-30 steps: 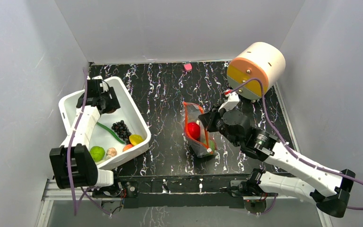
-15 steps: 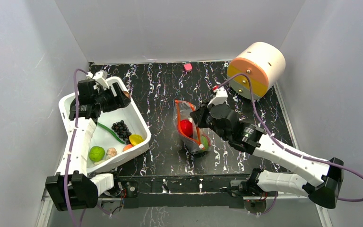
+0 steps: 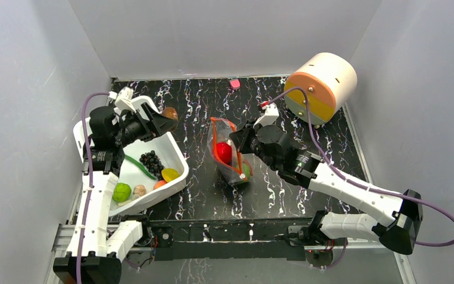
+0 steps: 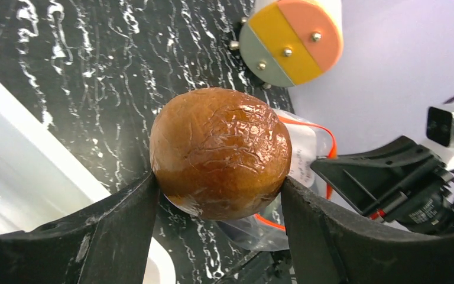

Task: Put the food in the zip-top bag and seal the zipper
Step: Pick up the fake fruit from the bin, then place the fake fruit in the zipper food storage bag.

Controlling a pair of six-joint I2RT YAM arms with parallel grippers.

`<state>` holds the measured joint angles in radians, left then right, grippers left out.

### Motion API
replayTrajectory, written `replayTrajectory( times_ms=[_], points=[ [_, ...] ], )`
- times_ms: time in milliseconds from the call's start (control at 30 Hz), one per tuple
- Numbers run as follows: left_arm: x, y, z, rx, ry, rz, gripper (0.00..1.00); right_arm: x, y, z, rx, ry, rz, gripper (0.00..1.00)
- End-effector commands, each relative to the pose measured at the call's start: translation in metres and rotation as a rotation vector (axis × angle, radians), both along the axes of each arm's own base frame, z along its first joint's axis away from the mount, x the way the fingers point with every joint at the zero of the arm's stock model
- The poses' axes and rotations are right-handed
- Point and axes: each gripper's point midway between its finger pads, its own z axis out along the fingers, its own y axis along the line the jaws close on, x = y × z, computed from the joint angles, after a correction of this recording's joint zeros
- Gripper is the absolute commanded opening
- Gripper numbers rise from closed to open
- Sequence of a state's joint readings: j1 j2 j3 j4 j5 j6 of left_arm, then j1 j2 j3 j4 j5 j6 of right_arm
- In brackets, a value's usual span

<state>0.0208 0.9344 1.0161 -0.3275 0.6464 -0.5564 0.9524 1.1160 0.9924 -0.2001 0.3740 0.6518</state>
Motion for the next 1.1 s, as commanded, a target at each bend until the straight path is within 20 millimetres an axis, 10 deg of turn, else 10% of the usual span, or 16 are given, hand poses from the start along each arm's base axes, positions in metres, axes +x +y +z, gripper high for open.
replayTrajectory(
  times_ms=[0, 733, 1067],
  points=[
    [-0.02, -0.023, 0.02, -0.128, -0.021, -0.075, 0.5, 0.01, 0.01, 0.06, 0.175, -0.098, -0.017, 0.0],
    [-0.039, -0.133, -0.014, -0.16, 0.049, -0.294, 0.47, 0.012, 0.03, 0.078, 0.288, -0.09, 0.02, 0.0],
    [-0.029, -0.14, -0.052, -0.029, 0.141, -0.192, 0.46, 0.0, 0.034, 0.088, 0.347, -0.095, 0.086, 0.0]
  ],
)
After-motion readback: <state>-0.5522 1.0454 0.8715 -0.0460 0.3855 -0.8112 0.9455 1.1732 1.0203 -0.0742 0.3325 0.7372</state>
